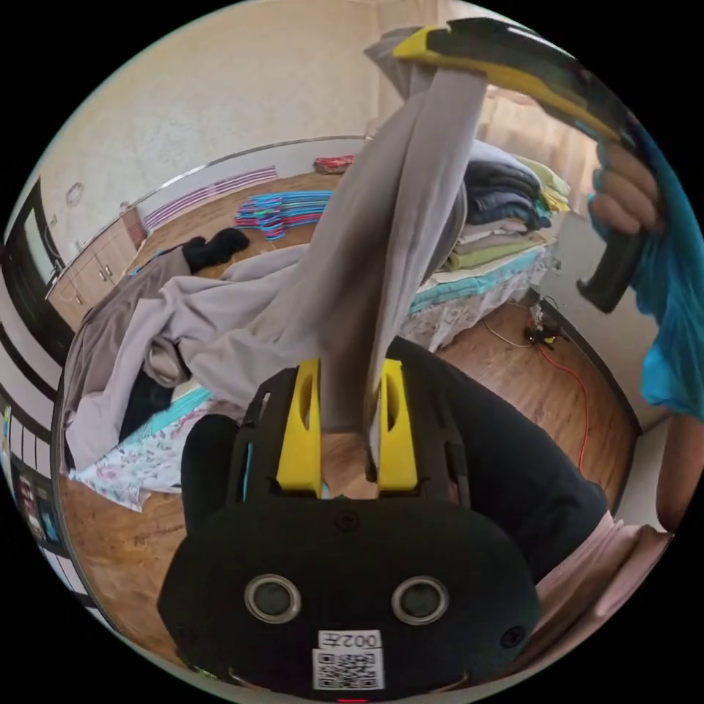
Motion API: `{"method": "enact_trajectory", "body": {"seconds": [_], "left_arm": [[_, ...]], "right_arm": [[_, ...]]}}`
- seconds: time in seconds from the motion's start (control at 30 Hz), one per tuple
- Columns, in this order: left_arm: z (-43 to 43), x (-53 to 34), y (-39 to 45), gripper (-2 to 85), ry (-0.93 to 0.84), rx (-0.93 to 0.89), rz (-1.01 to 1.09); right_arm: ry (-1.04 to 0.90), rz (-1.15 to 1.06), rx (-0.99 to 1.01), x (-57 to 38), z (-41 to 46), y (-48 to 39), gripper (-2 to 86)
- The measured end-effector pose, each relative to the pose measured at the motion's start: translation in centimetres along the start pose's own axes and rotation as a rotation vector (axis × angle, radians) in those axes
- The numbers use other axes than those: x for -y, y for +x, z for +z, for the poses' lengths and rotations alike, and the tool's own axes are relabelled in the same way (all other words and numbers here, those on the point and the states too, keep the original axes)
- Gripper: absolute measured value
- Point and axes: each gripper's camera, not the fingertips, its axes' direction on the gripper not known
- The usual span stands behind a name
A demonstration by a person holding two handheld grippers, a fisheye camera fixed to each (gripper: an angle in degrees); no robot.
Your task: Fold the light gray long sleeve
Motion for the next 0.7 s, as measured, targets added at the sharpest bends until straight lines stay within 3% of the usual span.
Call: {"method": "enact_trajectory", "body": {"seconds": [0.2,0.37,0.5,0.7], "left_arm": [[-2.2,-1.7,-3.0,8.0,-0.002,0.024,-0.106],[-5.2,-3.2,-4.7,7.5,0.023,-0.089,-0.139],[-8.4,-3.7,-5.0,2.1,0.049,-0.149,-0.067],[-15.0,-3.6,-6.6,-0.8,0.126,0.009,-0.007]], "right_arm": [[0.088,-0.033,-0.031,7.0,-3.9,-2.7,-0.2],[0.093,-0.051,-0.091,10.8,-4.9,-2.7,-0.4],[0.090,0.006,-0.065,12.9,-5.4,-2.1,-0.4],[0.112,-0.002,-0.051,14.5,-7.9,-3.6,-0.4]]}}
